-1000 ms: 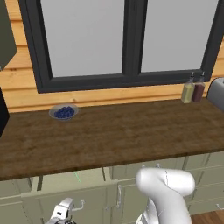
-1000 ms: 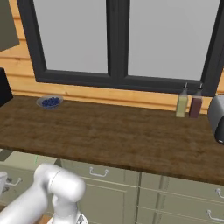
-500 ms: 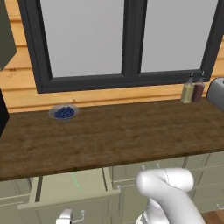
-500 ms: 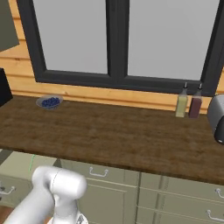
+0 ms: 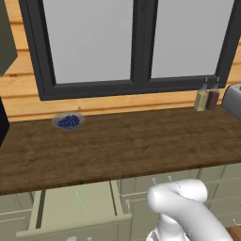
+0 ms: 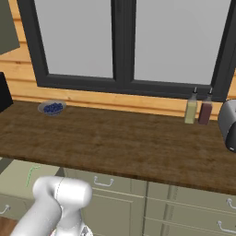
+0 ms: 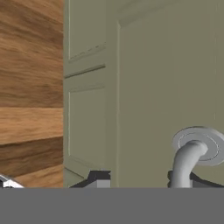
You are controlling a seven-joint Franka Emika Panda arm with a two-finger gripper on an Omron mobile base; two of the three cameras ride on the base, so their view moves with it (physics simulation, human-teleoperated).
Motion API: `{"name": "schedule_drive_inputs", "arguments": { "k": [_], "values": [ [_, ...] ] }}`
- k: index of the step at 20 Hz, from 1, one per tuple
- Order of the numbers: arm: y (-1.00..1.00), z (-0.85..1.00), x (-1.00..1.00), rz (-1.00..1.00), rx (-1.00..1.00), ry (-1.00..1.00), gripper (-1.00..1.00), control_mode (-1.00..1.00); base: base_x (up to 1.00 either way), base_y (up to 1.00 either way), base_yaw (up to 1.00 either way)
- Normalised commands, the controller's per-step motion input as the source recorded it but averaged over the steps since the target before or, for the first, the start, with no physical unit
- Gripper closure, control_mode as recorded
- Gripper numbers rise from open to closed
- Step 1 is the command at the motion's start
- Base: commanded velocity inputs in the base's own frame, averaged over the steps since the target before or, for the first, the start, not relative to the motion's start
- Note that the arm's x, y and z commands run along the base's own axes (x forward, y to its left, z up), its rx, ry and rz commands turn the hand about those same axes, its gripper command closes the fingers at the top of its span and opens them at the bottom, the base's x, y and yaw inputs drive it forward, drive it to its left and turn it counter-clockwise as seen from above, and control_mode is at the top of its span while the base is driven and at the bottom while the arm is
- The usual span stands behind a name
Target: Take a straw from the drawer in front and place it inside the glass cup on the dining counter.
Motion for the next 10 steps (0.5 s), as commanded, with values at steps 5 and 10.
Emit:
{"name": "schedule_drive_inputs", "arguments": {
  "k": [5,10],
  "values": [
    [0.0,-0.75,-1.0,0.11,0.0,0.05,-1.0,-1.0,0.0,0.0,0.0],
    [0.0,-0.3,-1.0,0.07,0.05,0.0,-1.0,-1.0,0.0,0.0,0.0]
  ]
}}
